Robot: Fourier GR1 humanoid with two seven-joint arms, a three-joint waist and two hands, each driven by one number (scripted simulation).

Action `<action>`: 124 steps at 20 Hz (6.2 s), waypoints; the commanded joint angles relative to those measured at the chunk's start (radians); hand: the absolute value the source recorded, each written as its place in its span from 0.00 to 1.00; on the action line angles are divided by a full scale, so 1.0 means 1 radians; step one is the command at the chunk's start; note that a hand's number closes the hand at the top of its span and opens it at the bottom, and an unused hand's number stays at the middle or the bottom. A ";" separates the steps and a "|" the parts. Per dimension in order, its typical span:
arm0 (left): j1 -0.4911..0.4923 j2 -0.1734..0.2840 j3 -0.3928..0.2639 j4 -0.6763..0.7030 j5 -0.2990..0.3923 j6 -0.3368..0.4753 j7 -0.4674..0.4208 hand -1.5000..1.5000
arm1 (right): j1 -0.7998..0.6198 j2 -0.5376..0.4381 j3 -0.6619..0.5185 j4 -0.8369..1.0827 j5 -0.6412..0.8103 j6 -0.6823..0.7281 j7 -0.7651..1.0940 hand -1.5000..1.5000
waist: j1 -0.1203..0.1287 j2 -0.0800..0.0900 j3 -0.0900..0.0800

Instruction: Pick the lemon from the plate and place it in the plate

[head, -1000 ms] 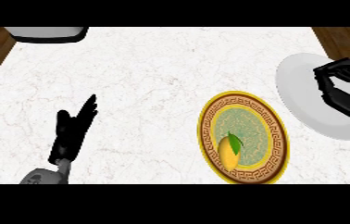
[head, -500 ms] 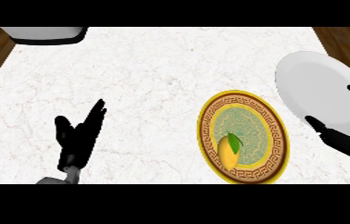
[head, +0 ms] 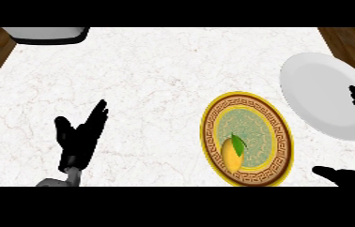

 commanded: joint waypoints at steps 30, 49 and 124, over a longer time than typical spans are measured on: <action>0.044 -0.078 0.081 0.033 -0.075 -0.110 -0.016 0.50 | -0.256 0.410 0.570 0.066 0.636 0.203 0.672 0.00 | 0.007 0.003 0.000; 0.051 -0.132 0.111 -0.077 -0.170 -0.105 0.093 0.50 | -0.256 0.487 0.443 0.302 0.735 0.290 0.536 0.00 | 0.008 0.003 0.001; -0.054 -0.189 0.139 0.027 -0.208 -0.176 0.056 0.50 | -0.875 -0.018 -0.108 1.716 0.188 0.056 -0.825 0.00 | 0.090 0.037 0.008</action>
